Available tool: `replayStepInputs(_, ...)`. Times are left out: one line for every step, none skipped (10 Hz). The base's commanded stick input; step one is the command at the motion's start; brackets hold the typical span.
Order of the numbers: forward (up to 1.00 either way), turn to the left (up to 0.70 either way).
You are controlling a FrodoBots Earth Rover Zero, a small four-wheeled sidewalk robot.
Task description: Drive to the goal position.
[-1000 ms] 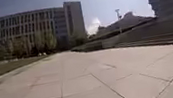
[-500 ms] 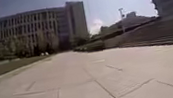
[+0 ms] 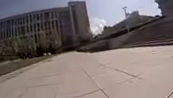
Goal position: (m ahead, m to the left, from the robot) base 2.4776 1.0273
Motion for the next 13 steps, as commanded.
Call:
replayStepInputs(0.85,0.0)
replayStepInputs(0.85,0.0)
replayStepInputs(0.85,0.0)
replayStepInputs(0.85,0.0)
replayStepInputs(0.85,0.0)
replayStepInputs(0.85,0.0)
replayStepInputs(0.85,0.0)
replayStepInputs(0.85,0.0)
replayStepInputs(0.85,0.0)
replayStepInputs(0.85,0.0)
replayStepInputs(0.85,0.0)
replayStepInputs(0.85,-0.12)
replayStepInputs(0.85,0.0)
